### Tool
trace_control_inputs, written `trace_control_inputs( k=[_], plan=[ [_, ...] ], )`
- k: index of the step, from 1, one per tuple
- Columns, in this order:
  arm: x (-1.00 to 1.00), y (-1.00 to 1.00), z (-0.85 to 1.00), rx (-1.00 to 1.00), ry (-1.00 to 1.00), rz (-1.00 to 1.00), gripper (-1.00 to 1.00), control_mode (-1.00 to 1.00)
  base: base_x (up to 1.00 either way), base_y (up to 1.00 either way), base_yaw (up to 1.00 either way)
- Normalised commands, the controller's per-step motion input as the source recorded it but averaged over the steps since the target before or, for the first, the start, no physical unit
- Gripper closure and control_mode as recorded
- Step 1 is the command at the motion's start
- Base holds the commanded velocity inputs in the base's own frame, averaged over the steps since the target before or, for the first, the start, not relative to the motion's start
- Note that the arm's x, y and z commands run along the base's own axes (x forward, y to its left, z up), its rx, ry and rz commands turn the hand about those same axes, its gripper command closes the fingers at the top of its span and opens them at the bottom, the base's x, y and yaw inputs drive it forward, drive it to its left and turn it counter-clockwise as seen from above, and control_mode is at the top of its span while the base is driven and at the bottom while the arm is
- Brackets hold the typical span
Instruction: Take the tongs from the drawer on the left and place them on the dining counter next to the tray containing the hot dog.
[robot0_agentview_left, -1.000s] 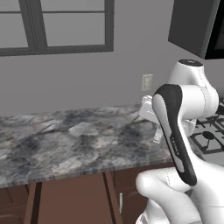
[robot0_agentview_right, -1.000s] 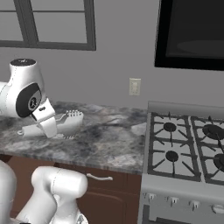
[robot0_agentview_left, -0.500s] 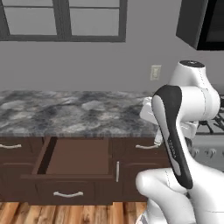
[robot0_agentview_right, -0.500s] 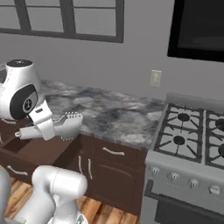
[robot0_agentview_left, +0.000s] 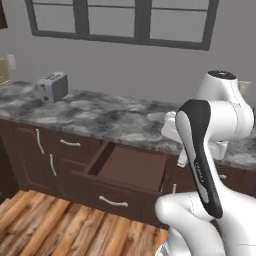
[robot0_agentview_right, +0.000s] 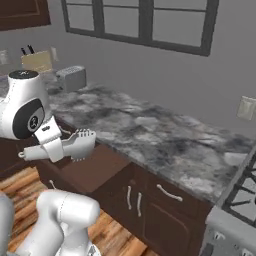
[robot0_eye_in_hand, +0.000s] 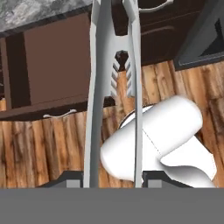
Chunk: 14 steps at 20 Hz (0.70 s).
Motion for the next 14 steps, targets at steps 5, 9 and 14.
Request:
trace_control_inputs(
  k=[5, 9, 14],
  plan=[
    [0.00, 0.00, 0.00, 0.00, 0.00, 0.00, 1.00, 1.00, -0.02, 0.05, 0.89],
    [0.00, 0.00, 0.00, 0.00, 0.00, 0.00, 1.00, 1.00, -0.03, 0.00, 0.96],
    [0.00, 0.00, 0.00, 0.00, 0.00, 0.00, 1.00, 1.00, 0.00, 0.00, 0.98]
  ],
)
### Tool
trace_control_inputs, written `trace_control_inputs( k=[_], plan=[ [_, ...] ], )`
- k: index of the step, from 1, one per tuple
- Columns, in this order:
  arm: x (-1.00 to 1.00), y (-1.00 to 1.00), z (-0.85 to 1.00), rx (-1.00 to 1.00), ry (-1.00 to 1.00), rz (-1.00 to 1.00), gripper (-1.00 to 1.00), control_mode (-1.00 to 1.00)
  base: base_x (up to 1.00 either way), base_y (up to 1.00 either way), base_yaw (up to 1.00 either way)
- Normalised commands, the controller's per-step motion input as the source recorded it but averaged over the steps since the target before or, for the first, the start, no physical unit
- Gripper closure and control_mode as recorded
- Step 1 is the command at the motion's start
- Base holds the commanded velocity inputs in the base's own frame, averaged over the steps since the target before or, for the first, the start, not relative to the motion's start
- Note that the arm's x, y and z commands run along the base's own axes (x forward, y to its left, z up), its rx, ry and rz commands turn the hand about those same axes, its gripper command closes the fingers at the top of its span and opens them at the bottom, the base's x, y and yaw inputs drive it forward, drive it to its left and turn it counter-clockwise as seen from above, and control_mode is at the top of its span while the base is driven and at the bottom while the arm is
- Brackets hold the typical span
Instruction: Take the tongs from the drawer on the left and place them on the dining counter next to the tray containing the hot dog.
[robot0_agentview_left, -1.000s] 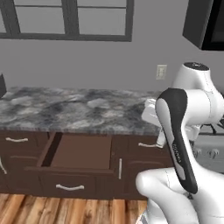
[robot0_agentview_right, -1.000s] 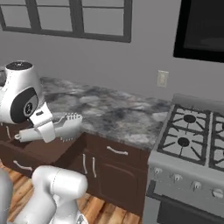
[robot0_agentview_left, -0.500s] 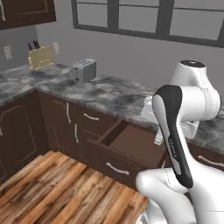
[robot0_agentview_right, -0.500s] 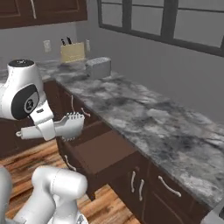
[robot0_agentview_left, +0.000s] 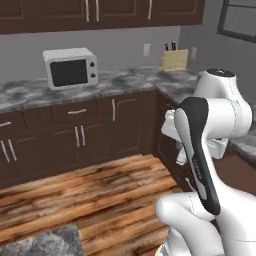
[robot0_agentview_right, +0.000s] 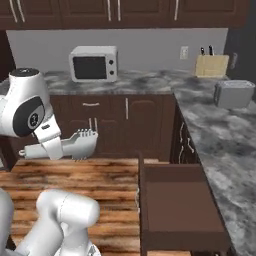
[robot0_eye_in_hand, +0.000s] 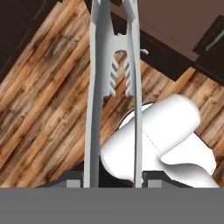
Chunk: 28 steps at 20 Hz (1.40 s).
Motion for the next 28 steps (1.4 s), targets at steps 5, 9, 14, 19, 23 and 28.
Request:
trace_control_inputs(
  k=[5, 9, 14, 19, 23, 28],
  plan=[
    [0.00, 0.00, 0.00, 0.00, 0.00, 0.00, 1.00, 1.00, 0.50, 0.00, 0.72],
    [0.00, 0.00, 0.00, 0.00, 0.00, 0.00, 1.00, 1.00, 1.00, 0.00, 0.26],
    [0.00, 0.00, 0.00, 0.00, 0.00, 0.00, 1.00, 1.00, 0.88, -0.73, 0.18],
    [0.00, 0.00, 0.00, 0.00, 0.00, 0.00, 1.00, 1.00, 0.36, -0.77, 0.40],
    [0.00, 0.00, 0.00, 0.00, 0.00, 0.00, 1.00, 1.00, 0.04, -0.04, 0.89],
    [0.00, 0.00, 0.00, 0.00, 0.00, 0.00, 1.00, 1.00, 0.01, 0.00, 0.94]
  ],
)
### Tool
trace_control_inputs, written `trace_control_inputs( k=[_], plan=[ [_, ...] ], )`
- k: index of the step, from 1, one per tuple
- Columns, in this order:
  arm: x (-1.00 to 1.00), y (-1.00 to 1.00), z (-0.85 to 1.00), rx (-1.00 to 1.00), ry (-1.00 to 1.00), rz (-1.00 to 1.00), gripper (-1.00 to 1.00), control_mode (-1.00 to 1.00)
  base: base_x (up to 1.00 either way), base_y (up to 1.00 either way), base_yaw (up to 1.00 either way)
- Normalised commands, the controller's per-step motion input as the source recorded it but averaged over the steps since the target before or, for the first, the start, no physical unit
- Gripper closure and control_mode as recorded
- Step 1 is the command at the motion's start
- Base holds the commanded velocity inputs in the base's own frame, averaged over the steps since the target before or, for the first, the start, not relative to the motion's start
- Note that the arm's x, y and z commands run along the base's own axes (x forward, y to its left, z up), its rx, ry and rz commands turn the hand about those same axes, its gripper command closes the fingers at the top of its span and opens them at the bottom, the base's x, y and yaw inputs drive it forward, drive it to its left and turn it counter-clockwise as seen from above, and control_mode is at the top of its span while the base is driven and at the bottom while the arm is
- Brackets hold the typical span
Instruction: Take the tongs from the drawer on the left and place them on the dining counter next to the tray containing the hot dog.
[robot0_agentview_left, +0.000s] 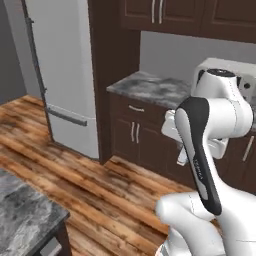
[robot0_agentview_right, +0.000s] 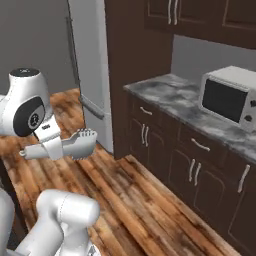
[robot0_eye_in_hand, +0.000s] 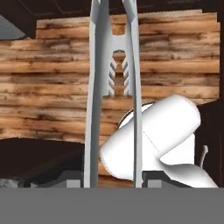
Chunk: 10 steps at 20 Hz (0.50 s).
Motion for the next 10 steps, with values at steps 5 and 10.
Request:
trace_control_inputs(
  k=[5, 10],
  plan=[
    [0.00, 0.00, 0.00, 0.00, 0.00, 0.00, 1.00, 1.00, 0.01, 0.00, 0.92],
    [0.00, 0.00, 0.00, 0.00, 0.00, 0.00, 1.00, 1.00, 0.75, 0.24, 0.44]
  ],
)
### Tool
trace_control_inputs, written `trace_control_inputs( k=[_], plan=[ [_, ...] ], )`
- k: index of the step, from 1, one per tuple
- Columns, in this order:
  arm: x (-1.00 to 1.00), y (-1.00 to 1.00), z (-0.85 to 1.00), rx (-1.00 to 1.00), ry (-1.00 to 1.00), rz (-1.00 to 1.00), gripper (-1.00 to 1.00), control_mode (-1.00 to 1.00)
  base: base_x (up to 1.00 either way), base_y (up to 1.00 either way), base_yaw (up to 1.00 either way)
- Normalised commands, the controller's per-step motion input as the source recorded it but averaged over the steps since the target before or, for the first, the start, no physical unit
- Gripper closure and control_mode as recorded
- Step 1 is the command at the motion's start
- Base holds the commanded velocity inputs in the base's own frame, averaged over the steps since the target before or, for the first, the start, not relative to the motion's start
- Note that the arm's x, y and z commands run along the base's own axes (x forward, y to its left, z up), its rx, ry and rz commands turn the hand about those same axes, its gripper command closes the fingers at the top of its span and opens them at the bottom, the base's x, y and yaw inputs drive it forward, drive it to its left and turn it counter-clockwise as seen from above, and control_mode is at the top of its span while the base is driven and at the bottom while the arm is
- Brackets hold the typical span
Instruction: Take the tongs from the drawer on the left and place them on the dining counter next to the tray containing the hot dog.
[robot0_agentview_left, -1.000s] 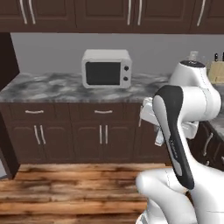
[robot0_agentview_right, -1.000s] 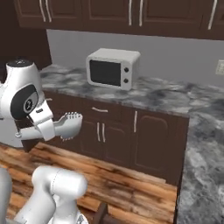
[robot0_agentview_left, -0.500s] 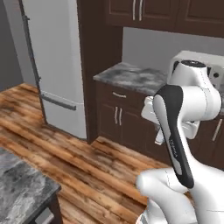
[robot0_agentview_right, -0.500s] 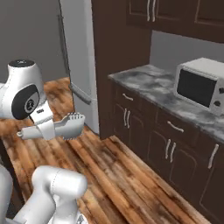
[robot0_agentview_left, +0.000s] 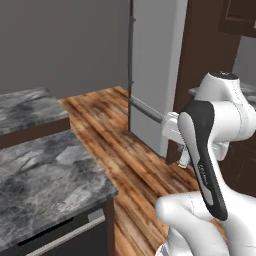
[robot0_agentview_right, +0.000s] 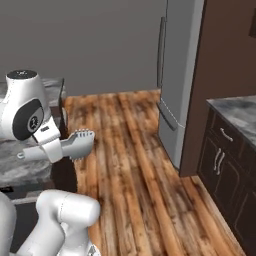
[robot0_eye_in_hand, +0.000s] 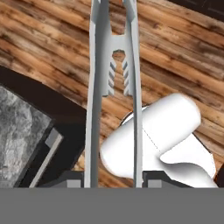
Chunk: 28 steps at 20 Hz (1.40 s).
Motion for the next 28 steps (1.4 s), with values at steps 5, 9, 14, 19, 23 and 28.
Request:
trace_control_inputs(
  k=[5, 9, 14, 19, 23, 28],
  plan=[
    [0.00, 0.00, 0.00, 0.00, 0.00, 0.00, 1.00, 1.00, 1.00, 0.60, 0.00],
    [0.00, 0.00, 0.00, 0.00, 0.00, 0.00, 1.00, 1.00, 0.96, -0.34, 0.00],
    [0.00, 0.00, 0.00, 0.00, 0.00, 0.00, 1.00, 1.00, 0.90, -1.00, 0.02],
    [0.00, 0.00, 0.00, 0.00, 0.00, 0.00, 1.00, 1.00, 0.53, -1.00, -0.07],
    [0.00, 0.00, 0.00, 0.00, 0.00, 0.00, 1.00, 1.00, -0.61, -0.06, -0.03],
    [0.00, 0.00, 0.00, 0.00, 0.00, 0.00, 1.00, 1.00, -0.61, -0.04, -0.46]
  ],
)
